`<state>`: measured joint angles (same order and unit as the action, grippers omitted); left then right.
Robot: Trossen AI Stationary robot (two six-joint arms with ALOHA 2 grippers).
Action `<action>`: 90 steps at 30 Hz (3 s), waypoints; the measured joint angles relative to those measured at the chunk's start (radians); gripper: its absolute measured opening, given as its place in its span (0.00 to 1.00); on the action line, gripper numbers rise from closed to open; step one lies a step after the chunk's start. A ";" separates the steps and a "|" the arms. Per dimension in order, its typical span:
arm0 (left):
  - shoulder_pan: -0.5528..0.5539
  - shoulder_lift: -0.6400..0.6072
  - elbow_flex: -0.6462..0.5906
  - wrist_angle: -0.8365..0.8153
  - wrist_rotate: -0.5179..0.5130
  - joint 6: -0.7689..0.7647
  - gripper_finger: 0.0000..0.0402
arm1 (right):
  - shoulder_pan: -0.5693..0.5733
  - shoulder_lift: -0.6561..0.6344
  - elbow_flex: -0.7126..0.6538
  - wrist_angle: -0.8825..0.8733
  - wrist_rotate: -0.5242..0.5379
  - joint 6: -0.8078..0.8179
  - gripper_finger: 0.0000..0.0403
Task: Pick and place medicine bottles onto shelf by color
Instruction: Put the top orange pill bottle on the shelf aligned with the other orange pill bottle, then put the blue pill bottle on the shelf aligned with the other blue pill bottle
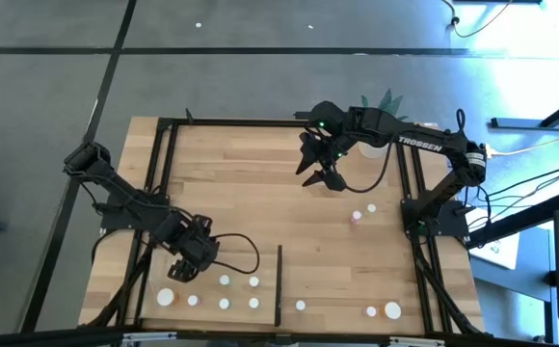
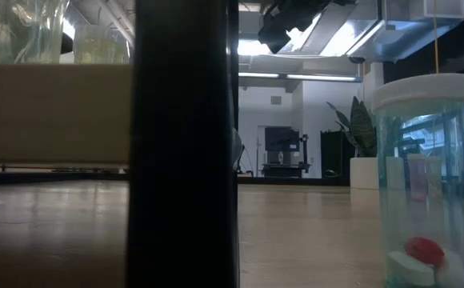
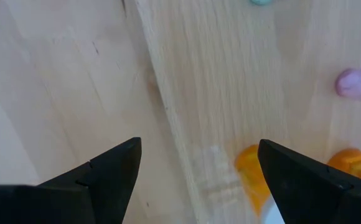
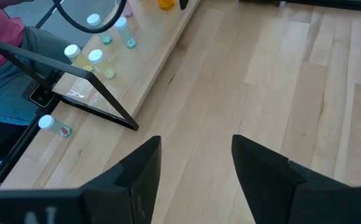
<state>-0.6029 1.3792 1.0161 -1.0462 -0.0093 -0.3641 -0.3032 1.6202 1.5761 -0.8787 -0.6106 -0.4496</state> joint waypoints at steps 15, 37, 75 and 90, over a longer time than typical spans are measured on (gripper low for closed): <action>-0.038 0.000 -0.001 -0.041 -0.020 -0.097 0.78 | 0.000 0.000 0.000 0.000 0.000 0.000 0.49; -0.126 0.001 -0.002 -0.093 0.010 -0.255 0.79 | 0.000 0.000 0.000 0.000 -0.001 0.000 0.49; -0.069 -0.243 -0.002 -0.011 -0.410 -0.367 0.79 | 0.002 -0.152 -0.001 -0.137 0.047 0.023 0.49; 0.207 -0.299 -0.002 0.018 -0.460 -0.109 0.79 | 0.124 -0.347 -0.092 -0.362 0.382 0.419 0.49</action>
<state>-0.3962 1.0805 1.0145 -1.0283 -0.4695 -0.4727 -0.1791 1.2730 1.4839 -1.2407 -0.2289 -0.0305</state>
